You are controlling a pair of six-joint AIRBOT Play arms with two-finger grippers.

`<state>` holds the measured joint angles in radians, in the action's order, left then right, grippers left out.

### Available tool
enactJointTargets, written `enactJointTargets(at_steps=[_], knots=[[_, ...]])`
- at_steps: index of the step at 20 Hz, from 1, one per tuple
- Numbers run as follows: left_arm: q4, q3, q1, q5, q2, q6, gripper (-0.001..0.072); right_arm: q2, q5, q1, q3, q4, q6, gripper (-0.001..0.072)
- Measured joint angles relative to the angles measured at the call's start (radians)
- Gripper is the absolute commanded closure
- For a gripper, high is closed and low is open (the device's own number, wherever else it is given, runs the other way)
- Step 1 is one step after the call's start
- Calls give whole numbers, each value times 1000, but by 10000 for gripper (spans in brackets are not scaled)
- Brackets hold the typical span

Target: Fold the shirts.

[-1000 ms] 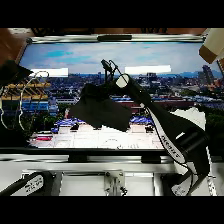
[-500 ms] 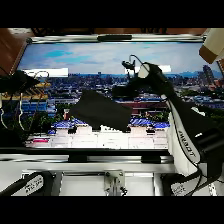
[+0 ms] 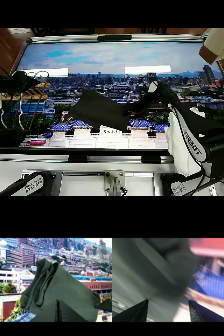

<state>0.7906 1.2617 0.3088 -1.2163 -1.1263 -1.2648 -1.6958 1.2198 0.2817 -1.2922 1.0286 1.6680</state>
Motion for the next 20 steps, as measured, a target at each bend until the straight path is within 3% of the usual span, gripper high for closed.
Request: enactJointTargets(at_steps=[1, 2, 3, 4, 8, 11, 20], knots=[[0, 0, 0, 0, 0, 0, 679, -9, -29, 18, 12, -20, -1, 104], [0, 0, 0, 0, 0, 0, 679, -20, -52, 33, 20, -43, -2, 247], [0, 0, 0, 0, 0, 0, 679, -29, -77, 43, 25, -62, -6, 531], [0, 0, 0, 0, 0, 0, 679, -38, -108, 54, 30, -82, -21, 628], [-1, 0, 0, -1, 0, 0, 679, 15, -148, 43, -8, -140, -124, 633], [-2, 0, 0, -1, 0, 0, 678, 134, -108, -27, -84, -82, -154, 633], [-5, 0, -3, -37, 0, 19, 678, 520, 283, -431, -170, 283, -92, 633]])
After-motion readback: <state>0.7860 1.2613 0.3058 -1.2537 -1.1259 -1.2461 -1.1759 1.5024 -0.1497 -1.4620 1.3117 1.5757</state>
